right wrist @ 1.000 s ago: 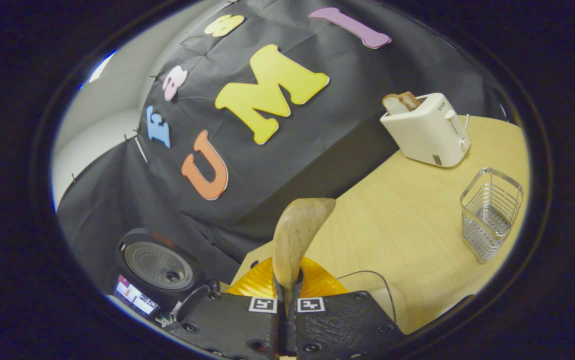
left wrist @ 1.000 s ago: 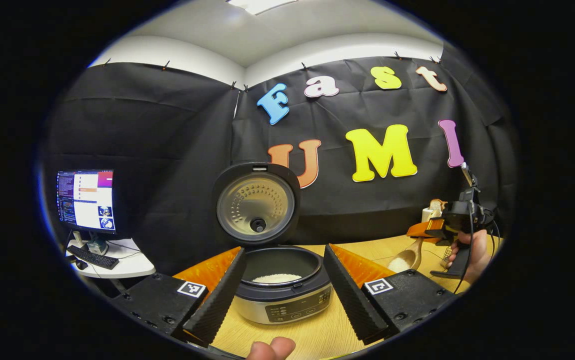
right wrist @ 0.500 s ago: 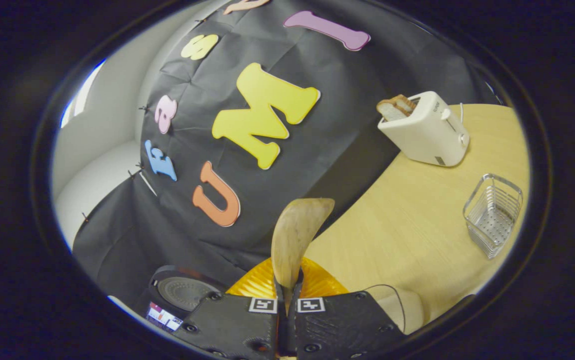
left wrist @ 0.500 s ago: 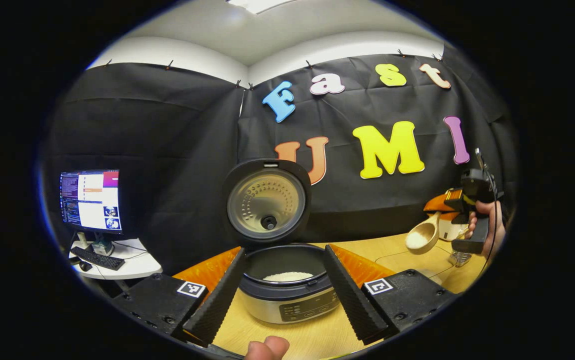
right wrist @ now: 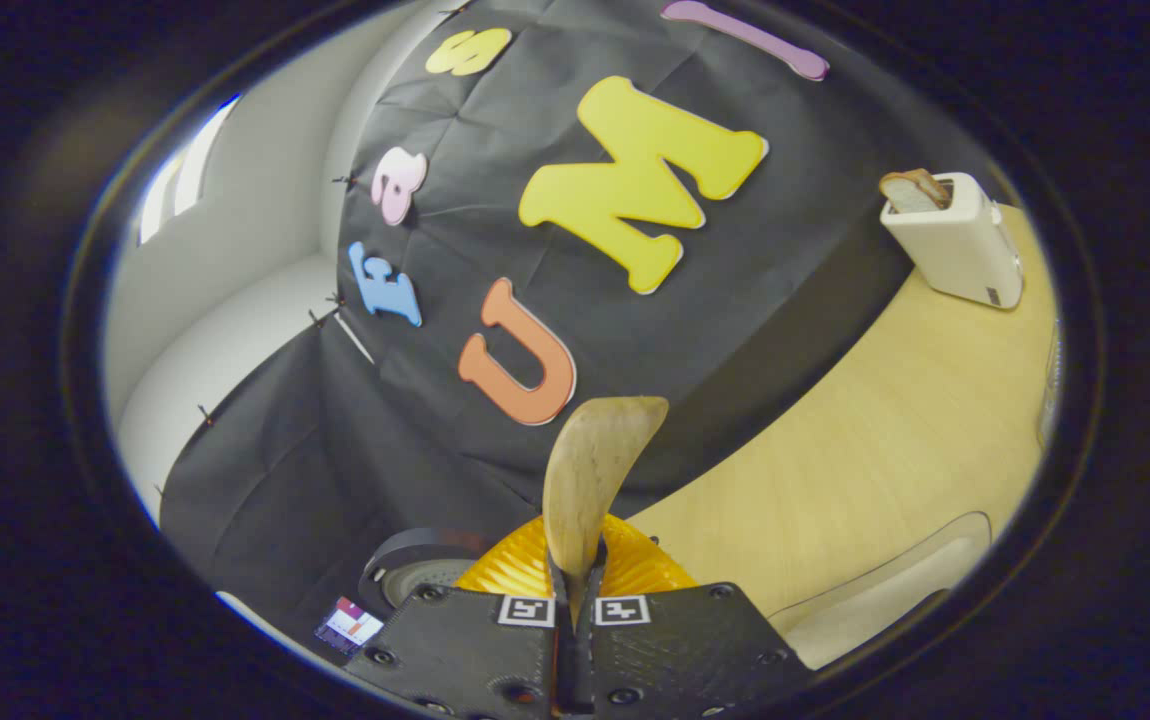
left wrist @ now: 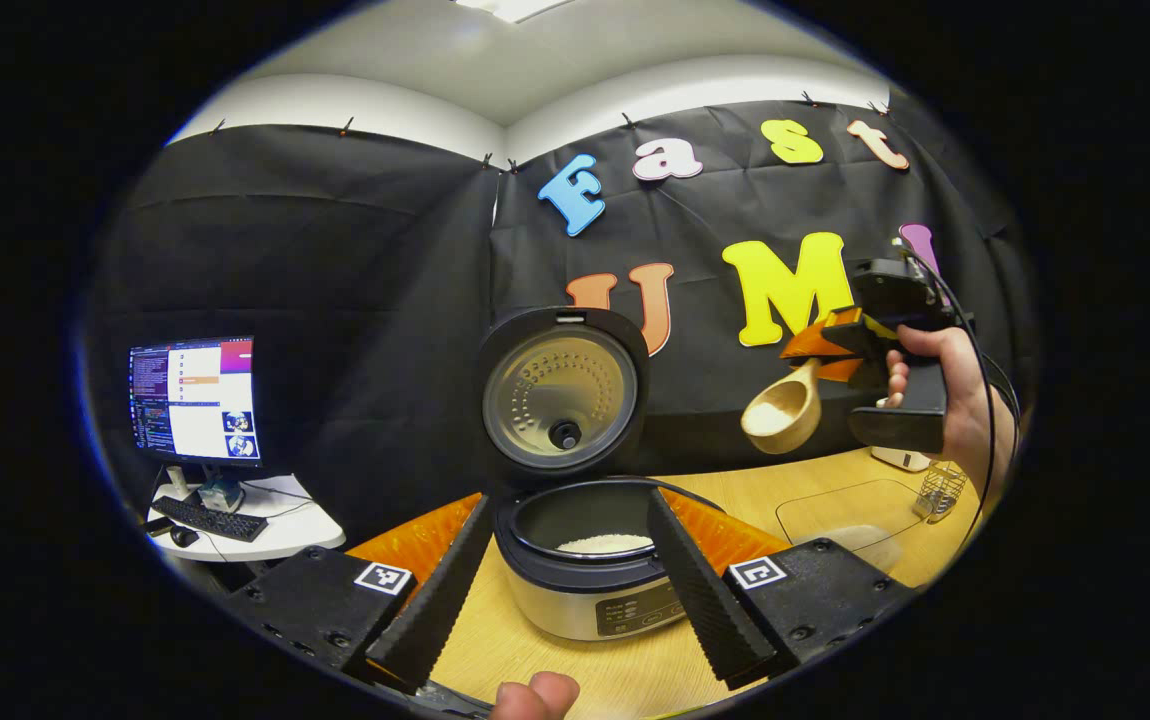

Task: Close the left gripper, press the button to open the rice cooker; take a wooden spoon from the chopstick holder with the right hand, scoop a spoonful of rice and pour it into the rice cooker, then put the wooden spoon back into the chopstick holder.

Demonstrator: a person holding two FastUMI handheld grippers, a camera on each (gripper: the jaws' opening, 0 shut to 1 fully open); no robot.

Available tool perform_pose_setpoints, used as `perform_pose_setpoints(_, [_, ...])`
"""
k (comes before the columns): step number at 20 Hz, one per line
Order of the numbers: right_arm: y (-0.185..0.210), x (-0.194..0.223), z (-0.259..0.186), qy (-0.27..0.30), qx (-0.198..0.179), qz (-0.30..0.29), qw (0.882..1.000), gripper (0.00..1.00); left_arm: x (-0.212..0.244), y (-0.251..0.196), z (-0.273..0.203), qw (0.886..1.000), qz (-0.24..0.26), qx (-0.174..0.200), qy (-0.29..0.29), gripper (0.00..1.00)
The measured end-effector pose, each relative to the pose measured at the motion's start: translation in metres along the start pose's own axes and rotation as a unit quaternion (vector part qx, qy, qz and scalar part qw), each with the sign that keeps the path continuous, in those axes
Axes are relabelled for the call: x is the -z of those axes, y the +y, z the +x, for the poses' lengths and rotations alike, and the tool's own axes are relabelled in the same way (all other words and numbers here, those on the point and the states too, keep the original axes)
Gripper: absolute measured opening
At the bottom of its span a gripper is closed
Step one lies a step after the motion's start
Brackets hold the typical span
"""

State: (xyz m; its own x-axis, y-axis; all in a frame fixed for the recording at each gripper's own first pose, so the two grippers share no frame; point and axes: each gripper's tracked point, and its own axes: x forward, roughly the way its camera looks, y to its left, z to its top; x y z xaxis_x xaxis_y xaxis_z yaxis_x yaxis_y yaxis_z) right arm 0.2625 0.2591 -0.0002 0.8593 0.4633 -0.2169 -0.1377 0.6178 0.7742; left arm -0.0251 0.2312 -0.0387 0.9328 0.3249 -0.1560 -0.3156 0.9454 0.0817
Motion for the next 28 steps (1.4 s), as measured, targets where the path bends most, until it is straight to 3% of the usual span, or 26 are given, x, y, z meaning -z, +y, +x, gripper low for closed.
perform_pose_setpoints(7, [0.051, 0.078, 0.059, 0.038, -0.005, -0.14, 0.989, 0.0, 0.008, 0.019, -0.001, 1.0, -0.013, -0.01, 0.011, 0.99])
perform_pose_setpoints(15, [0.074, 0.117, 0.078, 0.037, 0.0, -0.283, 0.959, 0.0, 0.022, 0.026, -0.002, 0.999, -0.023, -0.004, 0.04, 0.99])
perform_pose_setpoints(19, [0.091, 0.12, 0.076, 0.012, -0.008, -0.364, 0.931, 0.0, 0.019, 0.027, -0.002, 0.999, -0.022, -0.005, 0.033, 0.99])
perform_pose_setpoints(21, [0.101, 0.12, 0.073, -0.006, -0.013, -0.412, 0.911, 0.0, 0.018, 0.026, -0.004, 0.999, -0.023, -0.007, 0.033, 0.95])
perform_pose_setpoints(24, [0.113, 0.119, 0.071, -0.034, -0.012, -0.476, 0.879, 0.0, 0.017, 0.03, -0.005, 0.999, -0.02, -0.013, 0.031, 0.99])
perform_pose_setpoints(26, [0.118, 0.121, 0.07, -0.045, -0.013, -0.496, 0.867, 0.0, 0.017, 0.034, -0.005, 0.999, -0.018, -0.019, 0.031, 0.99])
perform_pose_setpoints(28, [0.122, 0.123, 0.069, -0.049, -0.016, -0.501, 0.864, 0.0, 0.021, 0.034, -0.004, 0.999, -0.022, -0.018, 0.036, 0.99])
